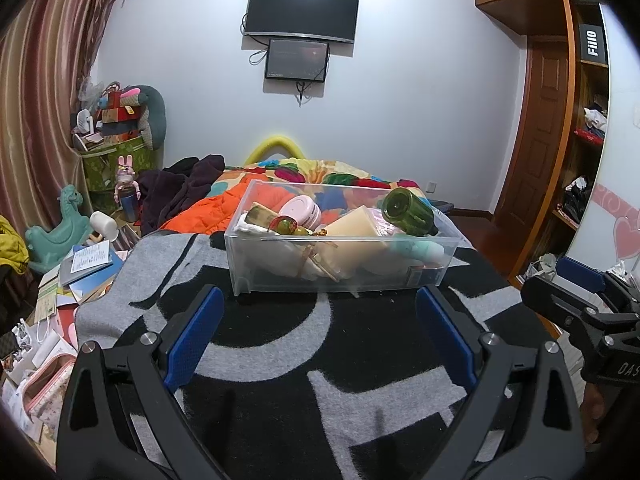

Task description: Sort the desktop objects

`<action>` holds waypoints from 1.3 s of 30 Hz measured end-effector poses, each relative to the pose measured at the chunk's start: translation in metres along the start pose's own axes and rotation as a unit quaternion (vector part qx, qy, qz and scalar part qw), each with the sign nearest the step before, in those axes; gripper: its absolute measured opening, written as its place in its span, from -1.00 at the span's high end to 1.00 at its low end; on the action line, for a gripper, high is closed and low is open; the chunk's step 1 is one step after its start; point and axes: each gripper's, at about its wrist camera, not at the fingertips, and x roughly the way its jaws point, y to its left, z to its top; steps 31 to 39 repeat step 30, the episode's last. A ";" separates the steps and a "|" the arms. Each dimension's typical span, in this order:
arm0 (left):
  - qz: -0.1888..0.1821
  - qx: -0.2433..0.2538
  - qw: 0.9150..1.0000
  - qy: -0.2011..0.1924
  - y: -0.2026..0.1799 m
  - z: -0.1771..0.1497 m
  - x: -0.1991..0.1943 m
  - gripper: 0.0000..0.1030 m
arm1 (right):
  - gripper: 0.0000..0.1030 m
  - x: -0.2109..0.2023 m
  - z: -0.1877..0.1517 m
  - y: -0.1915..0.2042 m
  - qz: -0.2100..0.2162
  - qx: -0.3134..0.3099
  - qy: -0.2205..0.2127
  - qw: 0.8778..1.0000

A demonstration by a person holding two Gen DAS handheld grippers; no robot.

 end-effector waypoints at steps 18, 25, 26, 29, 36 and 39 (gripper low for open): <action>-0.031 0.014 0.999 0.000 -0.008 0.002 -0.005 -0.90 | -0.99 0.004 -0.002 -0.001 0.009 0.009 0.010 1.000; -0.024 0.006 1.000 -0.012 -0.003 0.003 -0.006 -0.90 | -0.99 0.003 -0.002 0.000 0.010 0.010 0.011 1.000; -0.022 0.009 1.000 -0.017 -0.003 0.003 -0.007 -0.90 | -0.99 0.003 -0.002 0.000 0.010 0.009 0.012 1.000; -0.023 0.009 1.000 -0.017 -0.004 0.003 -0.008 -0.90 | -0.99 0.004 -0.003 0.001 0.011 0.010 0.014 1.000; -0.027 0.007 1.000 -0.012 -0.003 0.003 -0.008 -0.90 | -0.99 0.004 -0.003 0.001 0.011 0.009 0.015 1.000; -0.027 0.007 1.000 -0.012 -0.003 0.003 -0.008 -0.90 | -0.99 0.004 -0.003 0.001 0.011 0.009 0.015 1.000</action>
